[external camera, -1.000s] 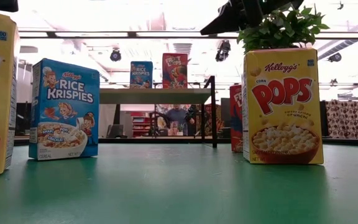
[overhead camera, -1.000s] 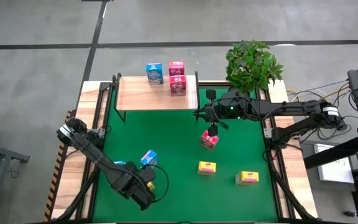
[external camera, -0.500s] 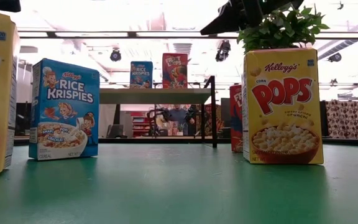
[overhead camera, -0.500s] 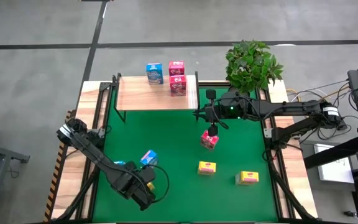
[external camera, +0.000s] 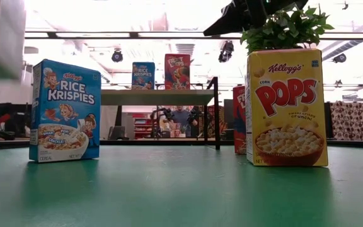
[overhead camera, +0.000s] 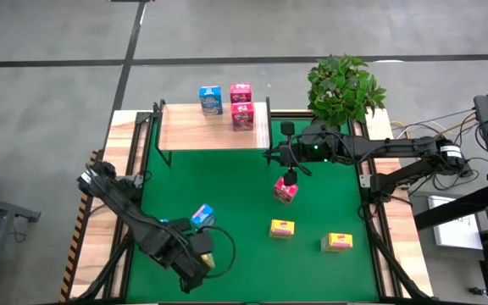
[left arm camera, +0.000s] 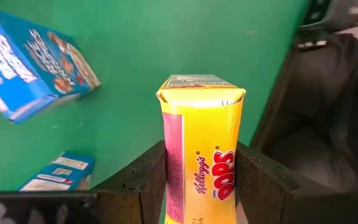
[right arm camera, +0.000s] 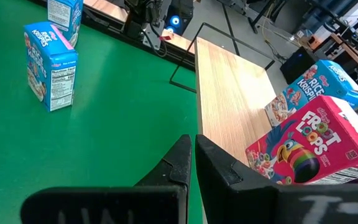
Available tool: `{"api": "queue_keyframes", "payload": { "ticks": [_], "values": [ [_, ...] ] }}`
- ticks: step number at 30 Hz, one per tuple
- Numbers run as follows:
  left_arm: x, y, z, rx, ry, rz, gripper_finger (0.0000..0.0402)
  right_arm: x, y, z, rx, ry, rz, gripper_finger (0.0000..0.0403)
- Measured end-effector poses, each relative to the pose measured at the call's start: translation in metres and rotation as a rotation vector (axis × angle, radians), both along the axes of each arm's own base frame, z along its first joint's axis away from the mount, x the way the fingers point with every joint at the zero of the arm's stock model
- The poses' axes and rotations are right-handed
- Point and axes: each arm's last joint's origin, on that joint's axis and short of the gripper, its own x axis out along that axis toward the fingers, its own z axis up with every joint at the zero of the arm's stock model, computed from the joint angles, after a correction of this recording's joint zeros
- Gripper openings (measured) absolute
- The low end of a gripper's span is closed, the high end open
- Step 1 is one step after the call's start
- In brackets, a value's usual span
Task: Stack cereal on shelf
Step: Put the left yellow cereal on the shelf
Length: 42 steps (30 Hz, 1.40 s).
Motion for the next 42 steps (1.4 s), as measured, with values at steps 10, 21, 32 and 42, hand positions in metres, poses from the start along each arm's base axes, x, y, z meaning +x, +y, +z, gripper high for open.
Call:
{"api": "queue_keyframes", "payload": {
  "ticks": [10, 21, 32, 42],
  "values": [
    [-0.003, 0.012, 0.066, 0.109, -0.248, -0.115, 0.0153, -0.001, 0.0, -0.002, 0.004, 0.025, 0.0, 0.0013],
    [0.001, 0.062, 0.111, 0.527, -0.41, -0.253, 0.0153, -0.003, 0.0, -0.008, 0.032, 0.086, -0.009, 0.0013],
    [0.01, 0.151, 0.138, 0.737, -0.335, -0.343, 0.0153, -0.004, 0.001, -0.009, 0.054, 0.1, -0.018, 0.0013],
    [-0.014, 0.23, 0.159, 0.748, -0.289, -0.256, 0.0153, -0.004, 0.001, -0.009, 0.056, 0.099, -0.019, 0.0013]
  ]
}}
